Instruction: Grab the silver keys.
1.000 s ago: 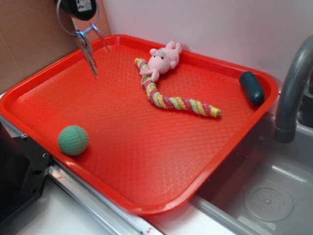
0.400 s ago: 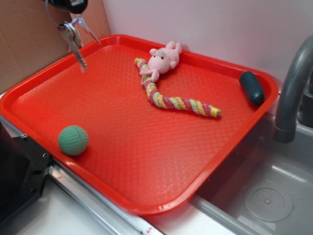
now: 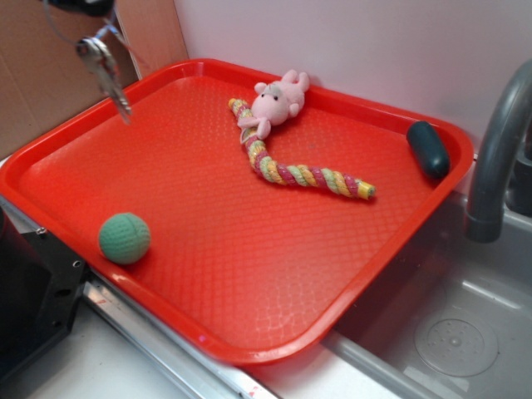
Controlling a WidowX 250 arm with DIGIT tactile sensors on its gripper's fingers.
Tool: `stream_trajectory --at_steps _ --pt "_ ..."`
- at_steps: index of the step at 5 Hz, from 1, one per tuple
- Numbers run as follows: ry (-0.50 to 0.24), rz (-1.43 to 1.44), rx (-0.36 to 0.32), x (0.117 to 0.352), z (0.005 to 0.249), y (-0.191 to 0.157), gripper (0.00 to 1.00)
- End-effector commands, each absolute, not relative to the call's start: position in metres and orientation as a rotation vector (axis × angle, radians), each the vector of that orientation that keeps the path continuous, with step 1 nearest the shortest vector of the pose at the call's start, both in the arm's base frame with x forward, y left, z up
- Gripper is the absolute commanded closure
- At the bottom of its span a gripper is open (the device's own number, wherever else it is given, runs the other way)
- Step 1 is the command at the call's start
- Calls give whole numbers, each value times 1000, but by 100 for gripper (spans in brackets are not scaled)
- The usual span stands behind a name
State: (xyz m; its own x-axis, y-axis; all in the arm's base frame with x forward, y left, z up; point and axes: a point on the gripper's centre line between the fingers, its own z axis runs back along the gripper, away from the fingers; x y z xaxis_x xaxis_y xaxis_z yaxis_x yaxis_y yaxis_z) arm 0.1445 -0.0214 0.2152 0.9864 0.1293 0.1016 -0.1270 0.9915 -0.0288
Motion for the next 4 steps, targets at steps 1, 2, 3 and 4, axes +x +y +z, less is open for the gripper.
stream_trajectory --at_steps 1,2,3,4 --pt "-83 282 -6 156 212 -19 100" --pt "-26 345 29 167 204 -15 100" --pt "-3 381 27 173 199 -8 100" --pt "-2 382 30 175 197 -6 100"
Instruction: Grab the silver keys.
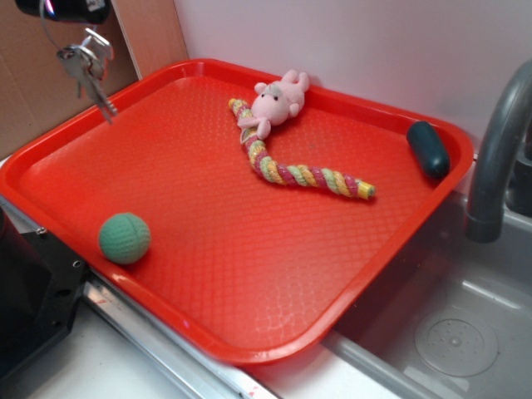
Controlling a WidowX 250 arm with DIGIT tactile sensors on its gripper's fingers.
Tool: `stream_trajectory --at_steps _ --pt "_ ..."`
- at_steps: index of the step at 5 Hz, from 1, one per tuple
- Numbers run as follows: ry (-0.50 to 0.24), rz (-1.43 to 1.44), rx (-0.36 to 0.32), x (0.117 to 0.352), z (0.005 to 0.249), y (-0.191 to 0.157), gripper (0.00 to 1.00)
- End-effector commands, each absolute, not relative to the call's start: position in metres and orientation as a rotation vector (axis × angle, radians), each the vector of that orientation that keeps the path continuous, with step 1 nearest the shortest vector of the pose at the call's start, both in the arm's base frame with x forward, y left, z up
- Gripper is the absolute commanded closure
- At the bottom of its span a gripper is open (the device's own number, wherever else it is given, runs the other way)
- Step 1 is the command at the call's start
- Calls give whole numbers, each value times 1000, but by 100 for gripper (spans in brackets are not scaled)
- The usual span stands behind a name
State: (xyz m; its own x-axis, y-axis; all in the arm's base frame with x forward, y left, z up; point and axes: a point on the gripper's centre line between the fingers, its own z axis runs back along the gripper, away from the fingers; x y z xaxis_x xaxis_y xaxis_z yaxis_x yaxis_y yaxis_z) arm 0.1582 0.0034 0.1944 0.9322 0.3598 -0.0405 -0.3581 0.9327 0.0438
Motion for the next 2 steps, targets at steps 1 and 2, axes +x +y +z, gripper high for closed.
stream_trajectory --at_steps 1,2 --pt "-31 365 31 174 198 -10 100" --pt "-27 366 60 174 198 -11 100"
